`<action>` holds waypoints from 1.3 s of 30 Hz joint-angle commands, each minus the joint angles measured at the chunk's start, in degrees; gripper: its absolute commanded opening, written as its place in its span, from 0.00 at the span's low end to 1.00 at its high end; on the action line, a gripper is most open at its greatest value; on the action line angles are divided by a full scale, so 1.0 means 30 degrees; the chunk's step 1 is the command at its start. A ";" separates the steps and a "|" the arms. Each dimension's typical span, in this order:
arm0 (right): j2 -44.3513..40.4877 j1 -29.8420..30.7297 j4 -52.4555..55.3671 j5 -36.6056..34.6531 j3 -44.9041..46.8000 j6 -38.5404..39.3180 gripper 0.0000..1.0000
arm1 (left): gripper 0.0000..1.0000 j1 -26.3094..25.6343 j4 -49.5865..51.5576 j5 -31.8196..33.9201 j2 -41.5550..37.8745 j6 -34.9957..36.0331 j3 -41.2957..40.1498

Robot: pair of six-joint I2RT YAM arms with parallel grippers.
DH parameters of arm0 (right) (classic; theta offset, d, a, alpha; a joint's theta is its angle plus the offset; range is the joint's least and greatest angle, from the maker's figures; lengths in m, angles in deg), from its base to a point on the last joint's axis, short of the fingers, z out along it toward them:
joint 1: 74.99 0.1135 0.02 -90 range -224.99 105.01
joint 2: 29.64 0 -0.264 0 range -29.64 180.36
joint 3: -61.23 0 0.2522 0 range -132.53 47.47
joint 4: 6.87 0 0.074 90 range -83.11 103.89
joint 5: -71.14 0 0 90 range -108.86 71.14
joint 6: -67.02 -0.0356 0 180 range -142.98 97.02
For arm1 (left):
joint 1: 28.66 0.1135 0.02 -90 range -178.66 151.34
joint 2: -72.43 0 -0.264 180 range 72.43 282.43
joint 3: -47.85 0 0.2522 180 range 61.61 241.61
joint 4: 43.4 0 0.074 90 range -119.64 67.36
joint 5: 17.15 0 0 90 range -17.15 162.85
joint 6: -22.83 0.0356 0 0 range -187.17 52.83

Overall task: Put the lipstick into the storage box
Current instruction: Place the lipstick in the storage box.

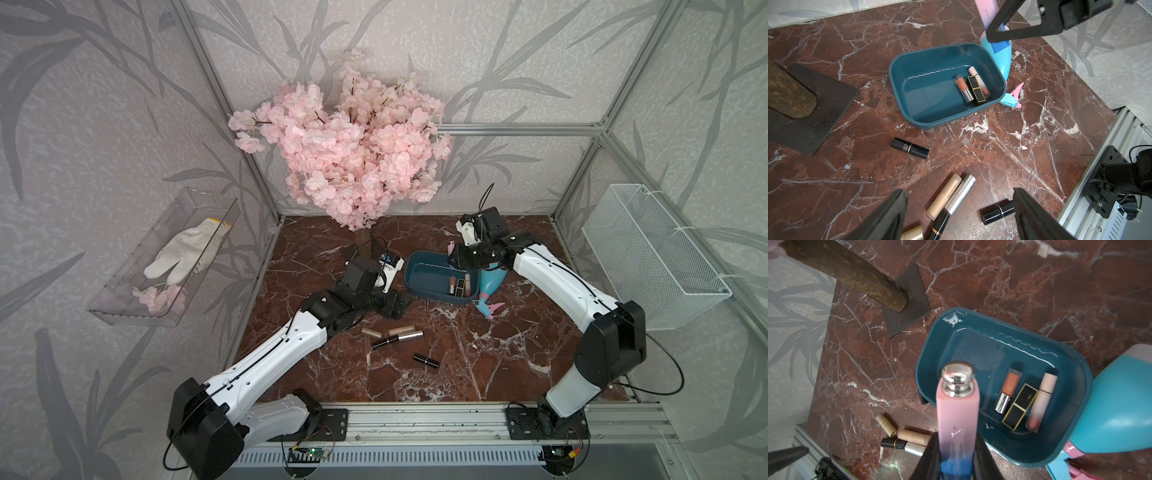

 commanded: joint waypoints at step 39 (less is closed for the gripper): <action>0.9344 0.0444 0.3830 -0.2244 -0.5142 -0.1821 0.22 | 0.86 0.0086 -0.0650 -0.0048 0.1836 0.0407 0.0929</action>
